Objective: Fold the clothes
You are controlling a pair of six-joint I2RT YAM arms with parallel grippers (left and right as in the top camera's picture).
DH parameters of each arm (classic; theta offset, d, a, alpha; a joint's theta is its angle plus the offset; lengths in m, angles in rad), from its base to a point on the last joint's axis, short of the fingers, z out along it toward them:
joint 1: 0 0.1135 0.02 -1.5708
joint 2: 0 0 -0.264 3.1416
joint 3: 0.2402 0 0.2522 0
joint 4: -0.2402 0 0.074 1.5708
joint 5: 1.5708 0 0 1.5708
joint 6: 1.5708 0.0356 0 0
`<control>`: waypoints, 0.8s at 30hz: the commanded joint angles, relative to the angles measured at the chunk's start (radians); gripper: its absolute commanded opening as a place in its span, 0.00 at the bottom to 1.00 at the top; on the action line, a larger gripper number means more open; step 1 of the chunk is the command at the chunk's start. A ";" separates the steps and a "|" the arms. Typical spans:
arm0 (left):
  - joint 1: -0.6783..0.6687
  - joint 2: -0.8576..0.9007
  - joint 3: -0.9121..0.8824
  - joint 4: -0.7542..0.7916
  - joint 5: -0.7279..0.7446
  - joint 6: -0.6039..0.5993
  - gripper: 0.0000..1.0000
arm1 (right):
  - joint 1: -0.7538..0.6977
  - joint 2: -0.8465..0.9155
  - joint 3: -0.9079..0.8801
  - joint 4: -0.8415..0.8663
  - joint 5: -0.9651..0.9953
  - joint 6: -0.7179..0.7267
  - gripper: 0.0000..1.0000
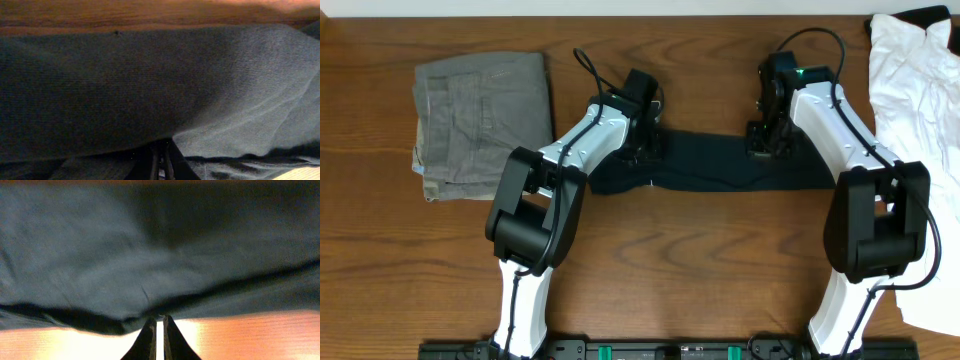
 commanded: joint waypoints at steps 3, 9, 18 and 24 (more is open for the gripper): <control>0.004 0.038 -0.017 -0.002 -0.066 -0.005 0.08 | -0.005 0.029 -0.026 0.073 -0.010 -0.012 0.07; 0.004 0.038 -0.017 0.002 -0.066 -0.005 0.08 | -0.008 0.033 -0.040 0.074 0.034 -0.005 0.05; 0.004 0.038 -0.017 0.007 -0.066 -0.005 0.08 | -0.010 0.035 -0.148 0.130 0.049 0.000 0.01; 0.004 0.038 -0.017 0.007 -0.066 -0.005 0.08 | -0.056 0.035 -0.150 0.084 0.072 -0.001 0.01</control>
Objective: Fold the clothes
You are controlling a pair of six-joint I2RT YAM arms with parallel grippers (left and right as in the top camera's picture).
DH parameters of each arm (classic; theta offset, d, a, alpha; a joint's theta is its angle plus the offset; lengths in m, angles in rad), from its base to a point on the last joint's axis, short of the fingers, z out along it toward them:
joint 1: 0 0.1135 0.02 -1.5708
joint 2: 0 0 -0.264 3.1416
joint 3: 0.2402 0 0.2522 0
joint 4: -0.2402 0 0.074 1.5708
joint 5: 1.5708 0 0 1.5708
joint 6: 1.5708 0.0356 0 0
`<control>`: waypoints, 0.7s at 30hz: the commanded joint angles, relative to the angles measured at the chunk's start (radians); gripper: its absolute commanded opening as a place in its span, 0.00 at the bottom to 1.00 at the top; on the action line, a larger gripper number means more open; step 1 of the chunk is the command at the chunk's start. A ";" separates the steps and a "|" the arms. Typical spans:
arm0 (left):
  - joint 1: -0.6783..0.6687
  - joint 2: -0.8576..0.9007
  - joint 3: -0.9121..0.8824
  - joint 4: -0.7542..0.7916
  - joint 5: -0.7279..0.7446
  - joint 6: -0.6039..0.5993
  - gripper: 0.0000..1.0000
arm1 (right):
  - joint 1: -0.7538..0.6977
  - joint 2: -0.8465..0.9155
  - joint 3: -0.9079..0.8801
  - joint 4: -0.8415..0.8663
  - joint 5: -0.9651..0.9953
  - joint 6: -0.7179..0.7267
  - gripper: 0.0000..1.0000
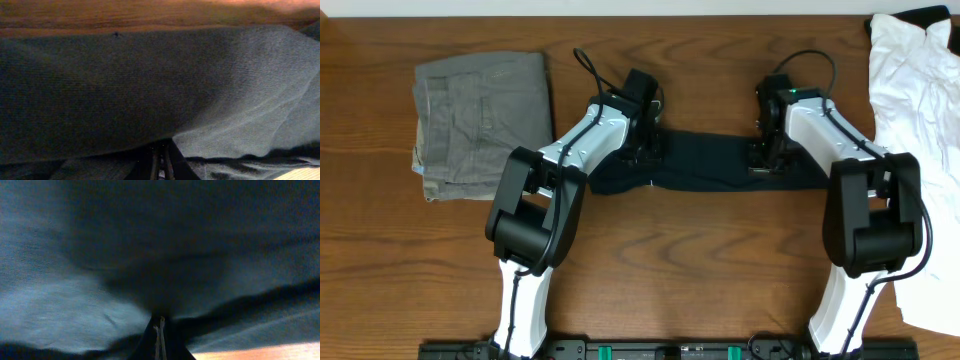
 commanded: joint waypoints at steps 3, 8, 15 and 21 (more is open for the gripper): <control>0.004 0.039 -0.017 0.004 -0.066 -0.005 0.08 | -0.077 0.007 -0.003 -0.062 0.029 -0.001 0.01; 0.004 0.039 -0.017 0.004 -0.066 -0.005 0.08 | -0.124 0.007 -0.003 -0.140 0.029 -0.001 0.01; 0.005 0.039 -0.017 0.003 -0.070 -0.005 0.08 | -0.170 0.007 -0.003 -0.191 0.056 -0.001 0.01; 0.005 0.039 -0.017 0.003 -0.073 -0.005 0.08 | -0.188 -0.014 0.046 -0.211 -0.066 -0.034 0.01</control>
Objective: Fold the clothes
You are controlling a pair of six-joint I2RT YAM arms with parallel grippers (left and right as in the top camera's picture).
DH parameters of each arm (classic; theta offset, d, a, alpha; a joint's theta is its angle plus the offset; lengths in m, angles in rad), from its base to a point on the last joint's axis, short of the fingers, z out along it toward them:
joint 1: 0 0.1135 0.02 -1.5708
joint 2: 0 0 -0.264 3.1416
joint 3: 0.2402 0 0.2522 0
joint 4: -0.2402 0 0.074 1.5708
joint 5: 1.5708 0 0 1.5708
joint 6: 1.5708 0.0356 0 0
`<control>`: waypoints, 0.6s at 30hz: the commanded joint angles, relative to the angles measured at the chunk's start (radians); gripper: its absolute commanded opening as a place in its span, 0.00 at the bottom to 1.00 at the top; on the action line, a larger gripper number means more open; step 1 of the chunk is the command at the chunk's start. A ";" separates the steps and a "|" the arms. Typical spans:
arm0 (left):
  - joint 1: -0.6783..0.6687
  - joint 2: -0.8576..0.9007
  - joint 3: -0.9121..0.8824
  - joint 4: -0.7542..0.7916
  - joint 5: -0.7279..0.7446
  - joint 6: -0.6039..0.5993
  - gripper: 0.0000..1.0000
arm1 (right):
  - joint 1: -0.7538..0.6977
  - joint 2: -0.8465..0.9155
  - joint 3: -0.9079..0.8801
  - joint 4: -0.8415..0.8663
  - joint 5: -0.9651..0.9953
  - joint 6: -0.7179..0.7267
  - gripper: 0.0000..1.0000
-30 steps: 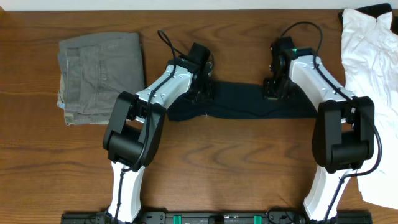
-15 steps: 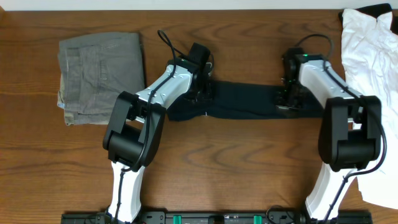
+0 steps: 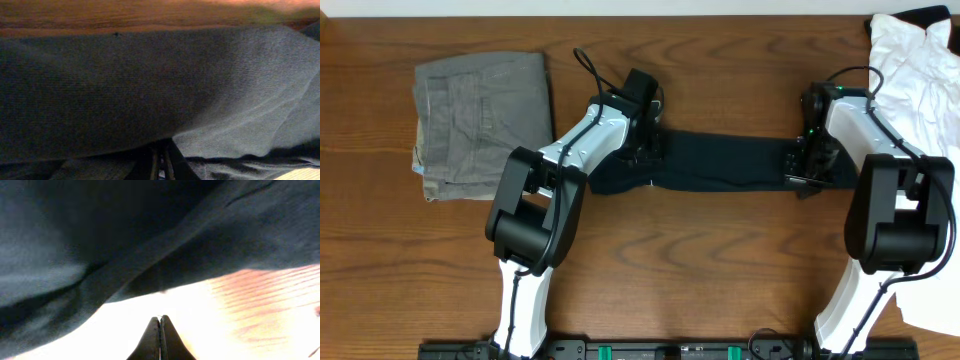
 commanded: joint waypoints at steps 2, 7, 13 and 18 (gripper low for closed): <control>0.006 0.039 -0.017 0.004 -0.071 -0.005 0.08 | -0.009 -0.034 0.084 -0.024 -0.122 -0.032 0.01; 0.005 0.039 -0.017 0.003 -0.071 -0.005 0.08 | -0.011 -0.071 0.137 -0.026 -0.143 -0.031 0.01; 0.005 0.039 -0.017 0.012 -0.072 -0.005 0.08 | -0.002 -0.062 0.116 0.043 -0.145 -0.022 0.01; 0.005 0.039 -0.017 0.011 -0.071 -0.005 0.08 | -0.002 -0.052 0.090 0.125 -0.145 -0.016 0.01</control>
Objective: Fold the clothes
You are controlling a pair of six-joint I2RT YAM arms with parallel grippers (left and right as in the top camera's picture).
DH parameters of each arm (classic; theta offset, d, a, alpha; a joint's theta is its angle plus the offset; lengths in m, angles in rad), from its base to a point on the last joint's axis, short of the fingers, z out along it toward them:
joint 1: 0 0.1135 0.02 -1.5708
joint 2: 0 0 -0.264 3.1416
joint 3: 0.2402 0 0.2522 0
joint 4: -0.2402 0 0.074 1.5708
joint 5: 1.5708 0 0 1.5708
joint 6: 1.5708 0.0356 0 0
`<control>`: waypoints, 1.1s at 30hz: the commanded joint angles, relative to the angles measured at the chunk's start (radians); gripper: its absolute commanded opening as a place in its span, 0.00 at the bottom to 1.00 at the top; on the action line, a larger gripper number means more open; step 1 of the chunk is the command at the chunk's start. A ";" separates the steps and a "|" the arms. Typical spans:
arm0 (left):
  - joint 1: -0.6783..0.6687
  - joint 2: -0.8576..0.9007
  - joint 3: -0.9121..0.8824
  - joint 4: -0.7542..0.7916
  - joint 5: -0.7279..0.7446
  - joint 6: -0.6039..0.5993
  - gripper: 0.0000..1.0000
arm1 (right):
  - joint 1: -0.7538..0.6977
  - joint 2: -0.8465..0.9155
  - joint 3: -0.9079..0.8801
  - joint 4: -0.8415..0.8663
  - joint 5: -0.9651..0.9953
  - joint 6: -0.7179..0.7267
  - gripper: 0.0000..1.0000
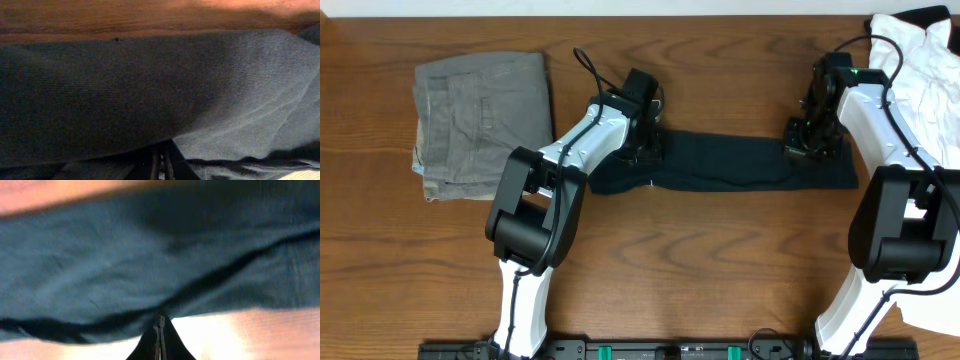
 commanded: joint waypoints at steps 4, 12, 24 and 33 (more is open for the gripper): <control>0.005 0.039 -0.017 0.002 -0.069 -0.005 0.08 | 0.002 0.004 -0.050 0.084 -0.006 0.002 0.01; 0.005 0.039 -0.017 0.003 -0.069 -0.005 0.08 | 0.002 0.032 -0.120 0.162 0.009 0.002 0.01; 0.005 0.039 -0.017 0.002 -0.069 -0.005 0.08 | -0.021 0.032 -0.136 0.118 0.209 0.017 0.01; 0.005 0.039 -0.017 0.002 -0.069 -0.005 0.08 | -0.048 0.032 -0.137 0.085 0.301 0.022 0.01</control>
